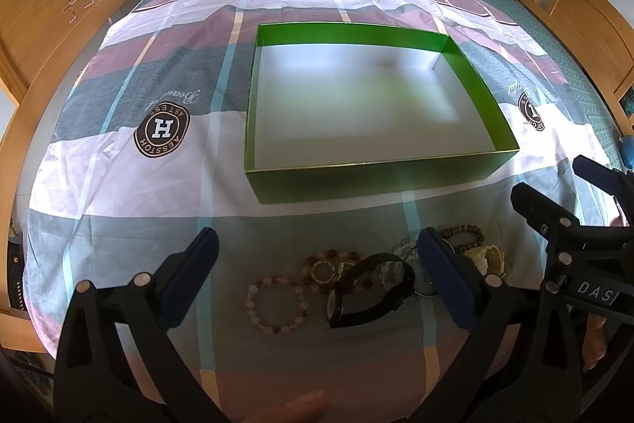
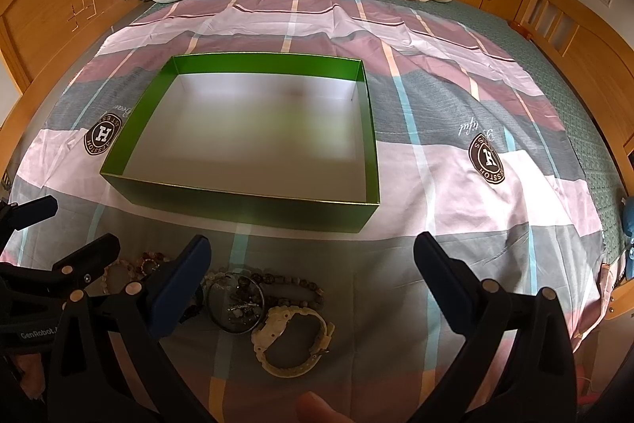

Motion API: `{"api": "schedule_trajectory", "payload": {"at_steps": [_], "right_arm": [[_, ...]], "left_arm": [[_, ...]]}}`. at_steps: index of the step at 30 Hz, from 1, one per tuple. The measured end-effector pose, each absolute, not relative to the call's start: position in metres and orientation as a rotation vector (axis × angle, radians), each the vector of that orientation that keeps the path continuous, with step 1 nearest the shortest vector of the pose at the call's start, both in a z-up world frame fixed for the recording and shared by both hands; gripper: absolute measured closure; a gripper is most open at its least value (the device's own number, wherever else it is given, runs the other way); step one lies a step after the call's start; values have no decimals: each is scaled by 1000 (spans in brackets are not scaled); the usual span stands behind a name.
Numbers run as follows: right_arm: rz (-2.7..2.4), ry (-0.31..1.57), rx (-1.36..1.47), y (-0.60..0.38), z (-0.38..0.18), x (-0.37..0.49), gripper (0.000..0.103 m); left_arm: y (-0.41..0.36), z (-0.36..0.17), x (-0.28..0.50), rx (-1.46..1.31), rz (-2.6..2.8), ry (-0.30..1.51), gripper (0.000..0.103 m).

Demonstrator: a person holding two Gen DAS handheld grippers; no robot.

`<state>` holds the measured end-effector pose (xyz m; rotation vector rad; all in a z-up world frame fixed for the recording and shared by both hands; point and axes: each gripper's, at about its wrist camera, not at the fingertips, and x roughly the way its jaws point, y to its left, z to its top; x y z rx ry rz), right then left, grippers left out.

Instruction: Organize jewelry

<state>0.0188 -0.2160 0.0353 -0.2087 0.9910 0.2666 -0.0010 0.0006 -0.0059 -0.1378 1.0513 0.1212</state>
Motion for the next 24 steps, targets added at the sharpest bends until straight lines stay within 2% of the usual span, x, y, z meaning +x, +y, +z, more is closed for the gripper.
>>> {"api": "schedule_trajectory", "payload": {"at_steps": [24], "right_arm": [[264, 995, -211, -217, 34, 19, 1]], "left_arm": [[1, -6, -1, -137, 121, 1052, 2]]}}
